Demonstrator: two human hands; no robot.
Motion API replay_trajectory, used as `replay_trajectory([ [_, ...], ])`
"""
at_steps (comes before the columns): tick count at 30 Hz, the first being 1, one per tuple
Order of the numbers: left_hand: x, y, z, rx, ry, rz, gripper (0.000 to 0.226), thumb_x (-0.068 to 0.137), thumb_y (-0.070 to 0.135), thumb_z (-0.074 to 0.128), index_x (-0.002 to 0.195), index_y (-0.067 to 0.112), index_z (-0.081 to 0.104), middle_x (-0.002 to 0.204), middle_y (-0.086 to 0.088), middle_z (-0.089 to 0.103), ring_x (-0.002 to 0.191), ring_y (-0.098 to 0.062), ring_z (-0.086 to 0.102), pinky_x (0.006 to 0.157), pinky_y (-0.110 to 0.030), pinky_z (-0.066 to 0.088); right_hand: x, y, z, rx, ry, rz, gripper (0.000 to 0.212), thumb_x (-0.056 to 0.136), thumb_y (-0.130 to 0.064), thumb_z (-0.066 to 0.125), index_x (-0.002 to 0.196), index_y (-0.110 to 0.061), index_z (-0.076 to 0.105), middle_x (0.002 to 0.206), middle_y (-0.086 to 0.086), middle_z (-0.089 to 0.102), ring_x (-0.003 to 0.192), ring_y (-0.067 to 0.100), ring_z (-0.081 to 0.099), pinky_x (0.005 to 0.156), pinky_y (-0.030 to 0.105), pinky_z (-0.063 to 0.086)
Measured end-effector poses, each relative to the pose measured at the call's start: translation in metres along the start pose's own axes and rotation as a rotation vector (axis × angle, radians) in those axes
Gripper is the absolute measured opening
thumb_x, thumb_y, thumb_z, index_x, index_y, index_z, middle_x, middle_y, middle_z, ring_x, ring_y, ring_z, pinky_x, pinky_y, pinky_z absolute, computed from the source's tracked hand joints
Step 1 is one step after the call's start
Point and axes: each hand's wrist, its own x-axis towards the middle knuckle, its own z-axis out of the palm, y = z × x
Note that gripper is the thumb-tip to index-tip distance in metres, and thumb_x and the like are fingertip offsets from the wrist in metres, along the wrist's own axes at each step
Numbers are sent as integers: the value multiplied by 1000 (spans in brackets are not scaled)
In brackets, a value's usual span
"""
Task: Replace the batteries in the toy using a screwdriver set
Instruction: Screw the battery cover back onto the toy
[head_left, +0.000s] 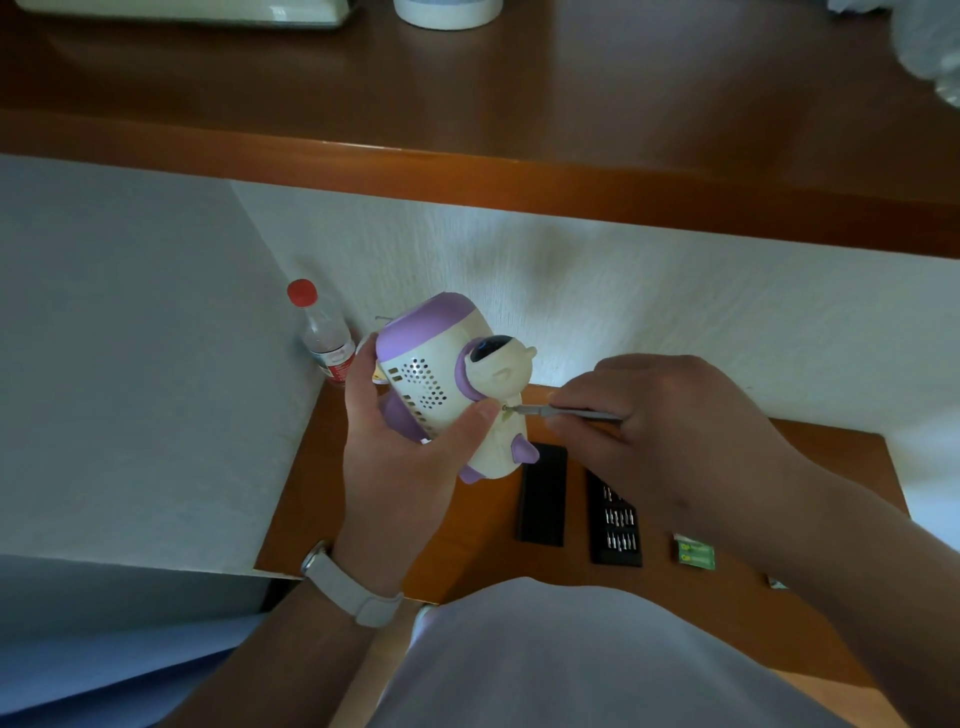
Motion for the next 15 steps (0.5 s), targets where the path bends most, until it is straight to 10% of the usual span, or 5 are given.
replay_trajectory([
  [15, 1, 1, 3, 2, 9, -19, 91, 72, 33, 85, 147, 25, 35, 111, 28, 65, 109, -2, 66, 70, -15, 57, -5, 4, -1, 196, 57, 40, 24, 82, -37, 51, 82, -16, 63, 55, -3, 58, 41, 15, 51, 39, 33, 43],
])
